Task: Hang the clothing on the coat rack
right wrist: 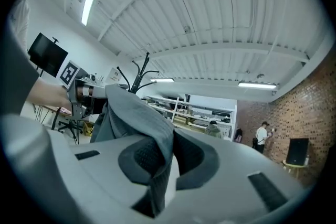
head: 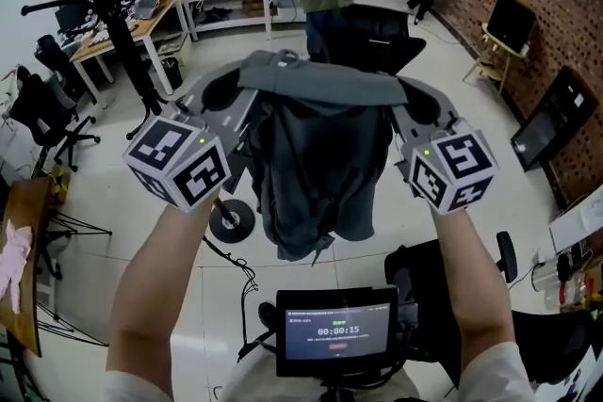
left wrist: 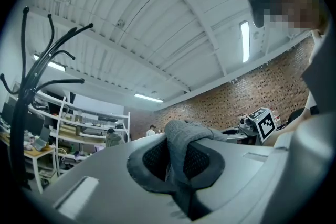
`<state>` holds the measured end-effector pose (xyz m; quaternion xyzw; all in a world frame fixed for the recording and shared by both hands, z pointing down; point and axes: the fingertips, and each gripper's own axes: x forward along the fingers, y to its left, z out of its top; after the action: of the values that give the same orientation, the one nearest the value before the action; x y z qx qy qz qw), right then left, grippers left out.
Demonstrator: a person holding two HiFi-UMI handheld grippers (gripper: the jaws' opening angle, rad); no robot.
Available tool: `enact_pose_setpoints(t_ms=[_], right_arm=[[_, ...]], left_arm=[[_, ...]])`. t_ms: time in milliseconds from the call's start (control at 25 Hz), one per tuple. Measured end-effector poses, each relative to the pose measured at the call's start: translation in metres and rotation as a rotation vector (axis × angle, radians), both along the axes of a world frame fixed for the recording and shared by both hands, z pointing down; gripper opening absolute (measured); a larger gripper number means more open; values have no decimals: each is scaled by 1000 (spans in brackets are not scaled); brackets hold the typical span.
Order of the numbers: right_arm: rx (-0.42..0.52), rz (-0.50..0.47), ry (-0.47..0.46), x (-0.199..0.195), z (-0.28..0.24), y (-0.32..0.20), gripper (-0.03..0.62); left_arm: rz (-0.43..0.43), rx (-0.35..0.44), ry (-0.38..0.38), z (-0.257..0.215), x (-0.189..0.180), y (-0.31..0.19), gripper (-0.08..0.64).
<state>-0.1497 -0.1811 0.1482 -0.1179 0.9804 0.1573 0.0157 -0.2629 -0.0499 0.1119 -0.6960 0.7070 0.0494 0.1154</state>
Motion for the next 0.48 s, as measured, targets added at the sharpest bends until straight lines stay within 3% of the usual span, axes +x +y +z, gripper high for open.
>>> enact_pose_setpoints(t_ms=[480], right_arm=[[7, -118, 7, -80, -5, 47, 32]], left_arm=[[-104, 24, 5, -4, -57, 63, 18]])
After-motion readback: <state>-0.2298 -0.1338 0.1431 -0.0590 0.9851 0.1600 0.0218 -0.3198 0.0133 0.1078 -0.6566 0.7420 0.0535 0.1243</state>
